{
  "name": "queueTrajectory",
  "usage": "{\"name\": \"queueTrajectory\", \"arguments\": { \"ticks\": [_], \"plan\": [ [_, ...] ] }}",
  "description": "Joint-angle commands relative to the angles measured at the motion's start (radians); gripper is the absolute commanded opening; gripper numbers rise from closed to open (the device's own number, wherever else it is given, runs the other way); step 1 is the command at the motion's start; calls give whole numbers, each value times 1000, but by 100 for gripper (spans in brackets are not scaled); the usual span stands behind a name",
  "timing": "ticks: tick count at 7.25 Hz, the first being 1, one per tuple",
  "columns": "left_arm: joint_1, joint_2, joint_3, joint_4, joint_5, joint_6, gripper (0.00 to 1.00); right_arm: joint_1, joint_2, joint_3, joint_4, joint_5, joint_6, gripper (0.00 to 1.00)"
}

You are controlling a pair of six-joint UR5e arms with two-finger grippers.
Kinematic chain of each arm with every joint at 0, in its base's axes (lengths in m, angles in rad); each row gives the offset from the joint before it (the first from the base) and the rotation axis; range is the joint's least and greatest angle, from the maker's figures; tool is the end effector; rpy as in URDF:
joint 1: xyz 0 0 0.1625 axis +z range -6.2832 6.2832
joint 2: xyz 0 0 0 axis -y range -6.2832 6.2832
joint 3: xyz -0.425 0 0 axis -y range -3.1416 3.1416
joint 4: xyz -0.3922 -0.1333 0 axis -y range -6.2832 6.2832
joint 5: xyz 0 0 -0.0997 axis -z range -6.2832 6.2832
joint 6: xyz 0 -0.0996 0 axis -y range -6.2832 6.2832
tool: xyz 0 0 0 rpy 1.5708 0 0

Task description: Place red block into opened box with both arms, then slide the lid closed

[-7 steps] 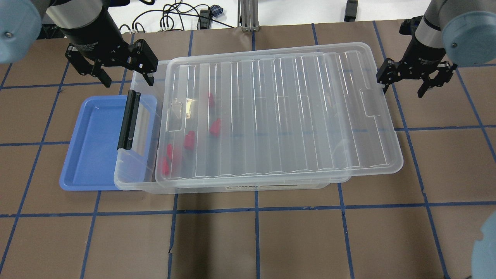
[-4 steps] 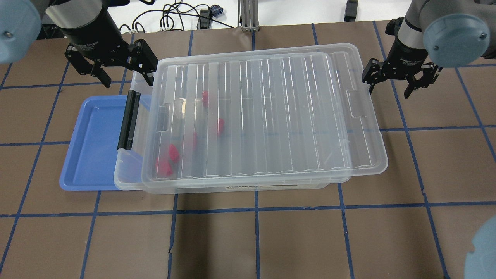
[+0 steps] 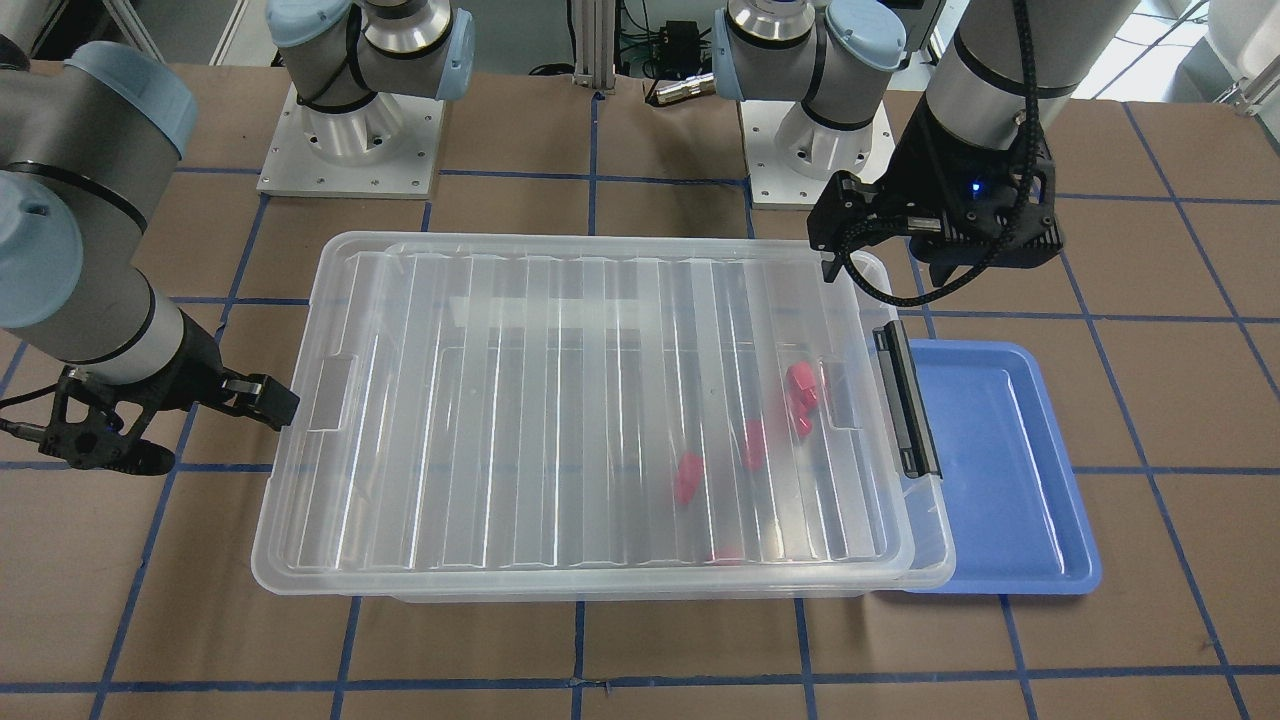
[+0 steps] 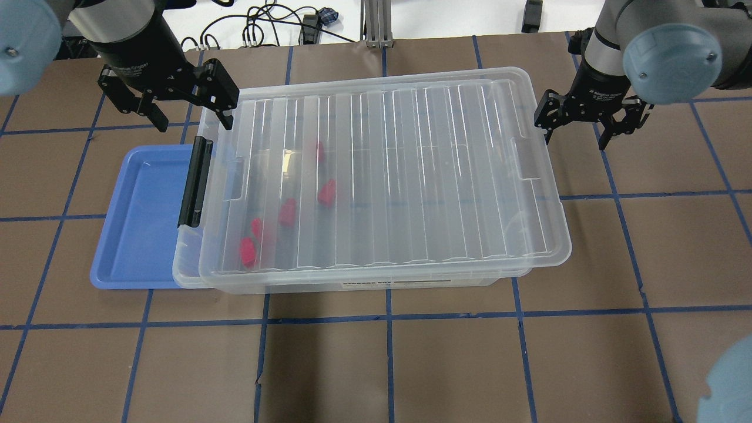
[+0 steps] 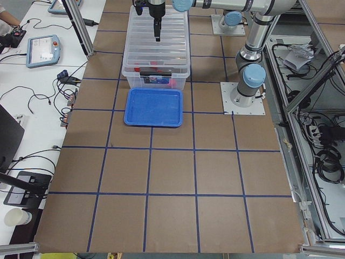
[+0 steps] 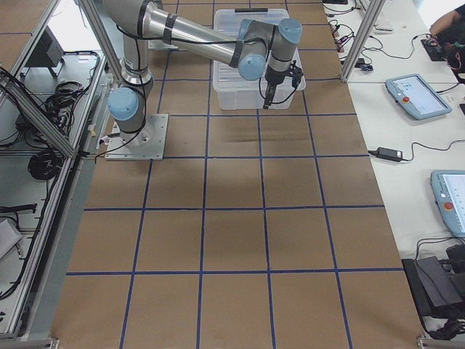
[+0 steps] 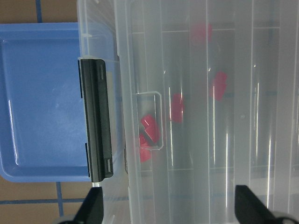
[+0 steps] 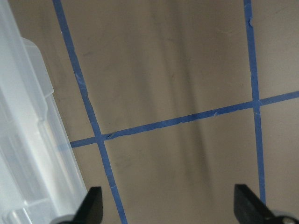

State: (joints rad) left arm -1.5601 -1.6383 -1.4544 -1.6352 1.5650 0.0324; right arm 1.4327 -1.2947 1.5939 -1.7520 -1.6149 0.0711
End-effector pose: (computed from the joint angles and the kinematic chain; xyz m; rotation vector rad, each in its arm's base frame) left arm -0.1283 -0.5199 0.5046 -0.0340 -3.1352 -0.0241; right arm 0.0481 -0.5902 0.3453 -0.3192 -3.0795 -0.1850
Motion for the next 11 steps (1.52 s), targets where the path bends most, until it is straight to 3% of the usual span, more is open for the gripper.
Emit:
{"name": "queueTrajectory", "arguments": {
  "ticks": [1,6,10,11],
  "plan": [
    [0,0,0,2,1,0,100,3,-2,0,2,1,1,100],
    [0,0,0,0,3,0,100,17,-3,-14,9,-2,-13,100],
    [0,2,0,0,4,1,100,17,-173,-11,19,6,-45,100],
    [0,2,-1,0,4,1,100,18,-214,-14,99,89,-27,100]
  ]
}}
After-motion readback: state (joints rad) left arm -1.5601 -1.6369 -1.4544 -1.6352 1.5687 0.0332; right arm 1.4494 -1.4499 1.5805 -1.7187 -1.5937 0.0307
